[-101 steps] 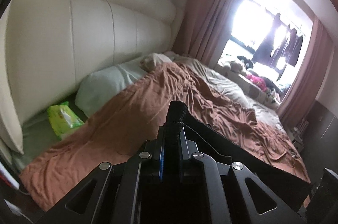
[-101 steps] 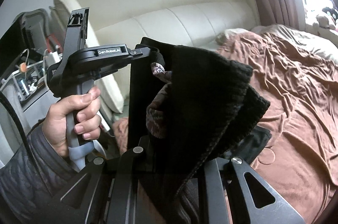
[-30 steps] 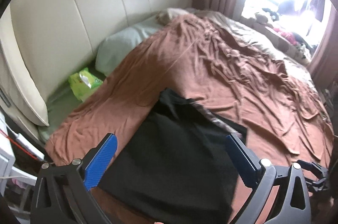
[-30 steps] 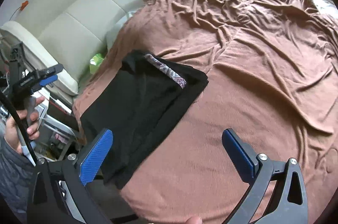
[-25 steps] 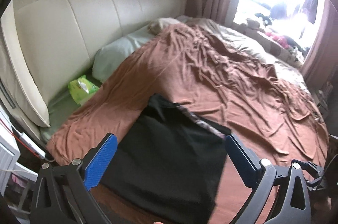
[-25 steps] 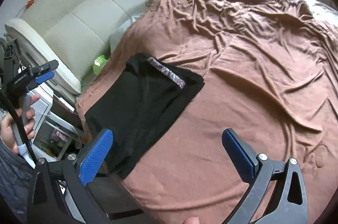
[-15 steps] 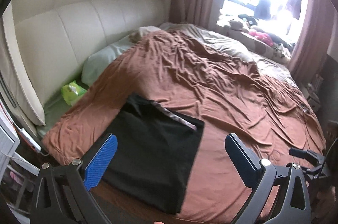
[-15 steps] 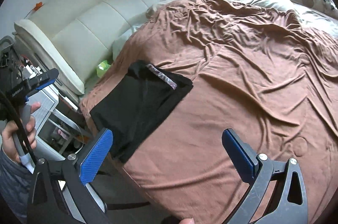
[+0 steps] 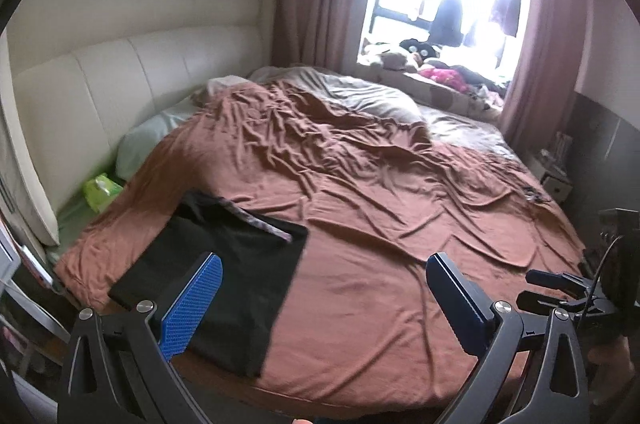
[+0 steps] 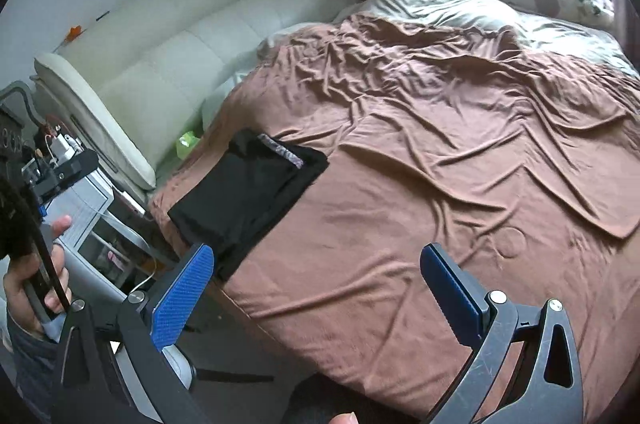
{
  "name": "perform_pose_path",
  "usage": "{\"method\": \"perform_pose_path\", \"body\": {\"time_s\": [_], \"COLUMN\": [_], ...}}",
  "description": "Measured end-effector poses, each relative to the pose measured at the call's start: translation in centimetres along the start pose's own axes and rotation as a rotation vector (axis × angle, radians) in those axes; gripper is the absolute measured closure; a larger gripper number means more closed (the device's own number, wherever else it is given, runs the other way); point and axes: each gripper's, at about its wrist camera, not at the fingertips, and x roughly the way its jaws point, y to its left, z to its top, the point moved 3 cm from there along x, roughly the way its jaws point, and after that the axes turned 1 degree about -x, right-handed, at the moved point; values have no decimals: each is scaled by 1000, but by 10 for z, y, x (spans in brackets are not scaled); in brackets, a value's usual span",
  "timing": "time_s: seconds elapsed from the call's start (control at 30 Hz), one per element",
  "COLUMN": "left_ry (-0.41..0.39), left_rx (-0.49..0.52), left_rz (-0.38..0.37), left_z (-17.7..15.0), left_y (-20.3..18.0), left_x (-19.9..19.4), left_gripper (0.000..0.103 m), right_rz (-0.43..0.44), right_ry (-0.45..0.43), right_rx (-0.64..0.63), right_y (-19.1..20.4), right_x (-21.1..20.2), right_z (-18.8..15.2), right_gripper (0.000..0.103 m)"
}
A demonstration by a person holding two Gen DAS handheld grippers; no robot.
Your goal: Fold small clothes
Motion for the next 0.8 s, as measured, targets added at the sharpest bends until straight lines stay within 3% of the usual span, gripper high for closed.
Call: {"method": "perform_pose_path", "body": {"time_s": [0.17, 0.47, 0.63, 0.8], "left_ry": [-21, -55, -71, -78], "left_rx": [36, 16, 17, 15], "left_rz": [-26, -88, -136, -136], "left_z": [-24, -65, -86, -110], "left_y": [-33, -75, -93, -107], "left_x": [-28, -77, -103, -122], "left_gripper": [1, 1, 0, 0], "right_rz": [-30, -74, -78, -71], "right_ry": [-58, -140, -164, -185], "right_rx": [-24, -35, -61, -73], "right_y": [2, 2, 3, 1], "right_x": [-52, -133, -165, -194], "right_z": [-25, -78, -107, -133], "right_gripper": [0, 0, 0, 0]}}
